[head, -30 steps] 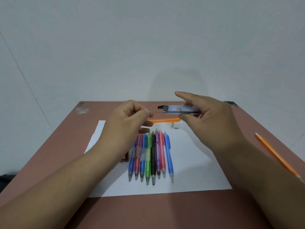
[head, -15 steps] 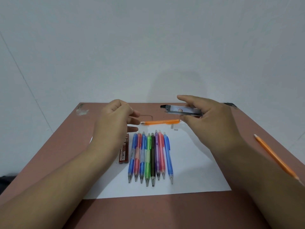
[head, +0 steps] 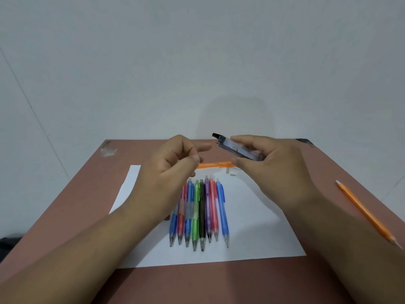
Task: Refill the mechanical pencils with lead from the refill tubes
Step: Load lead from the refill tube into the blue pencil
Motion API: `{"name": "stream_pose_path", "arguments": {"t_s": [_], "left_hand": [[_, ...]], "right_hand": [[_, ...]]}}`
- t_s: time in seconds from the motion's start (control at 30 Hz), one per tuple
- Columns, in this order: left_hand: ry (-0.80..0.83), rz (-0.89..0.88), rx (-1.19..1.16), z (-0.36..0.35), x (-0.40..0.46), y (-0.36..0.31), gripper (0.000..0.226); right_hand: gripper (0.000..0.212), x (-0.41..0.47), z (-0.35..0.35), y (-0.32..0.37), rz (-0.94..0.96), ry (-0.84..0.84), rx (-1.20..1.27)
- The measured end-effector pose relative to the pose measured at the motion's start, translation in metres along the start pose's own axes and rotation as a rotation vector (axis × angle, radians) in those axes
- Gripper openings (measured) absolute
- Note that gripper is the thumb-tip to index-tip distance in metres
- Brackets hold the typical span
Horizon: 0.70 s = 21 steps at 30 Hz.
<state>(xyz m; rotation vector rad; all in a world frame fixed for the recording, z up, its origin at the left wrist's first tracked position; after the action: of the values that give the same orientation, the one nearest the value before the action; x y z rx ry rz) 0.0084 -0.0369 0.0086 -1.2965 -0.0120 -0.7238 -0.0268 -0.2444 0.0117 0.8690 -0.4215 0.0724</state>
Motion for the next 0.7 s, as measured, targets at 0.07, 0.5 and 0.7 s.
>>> {"name": "stream_pose_path", "arguments": {"t_s": [0.07,0.5,0.7], "left_hand": [[0.025,-0.030,-0.001,-0.002,-0.002,-0.003,0.013],[0.077,-0.045,0.024,-0.004,-0.002,-0.001,0.012],[0.096,-0.069,-0.076,-0.003,-0.004,-0.004,0.012]], "right_hand": [[0.039,-0.001,-0.001,0.001,-0.009,0.000,0.027],[0.035,-0.004,-0.004,0.011,-0.064,0.087,0.021],[0.026,-0.005,-0.008,0.015,-0.081,0.140,0.093]]}}
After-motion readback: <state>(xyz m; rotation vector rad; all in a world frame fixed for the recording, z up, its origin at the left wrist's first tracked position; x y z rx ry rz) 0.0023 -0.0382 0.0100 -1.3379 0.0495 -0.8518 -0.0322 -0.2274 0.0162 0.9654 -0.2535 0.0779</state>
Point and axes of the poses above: each hand's wrist, its own x-axis towards the middle knuckle, its own z-axis out of the back of the hand, y = z × x, the point moved 2 cm from there along x, towards the middle knuckle, and after that the axes turned 9 degrees about y, right-handed, at the moved point
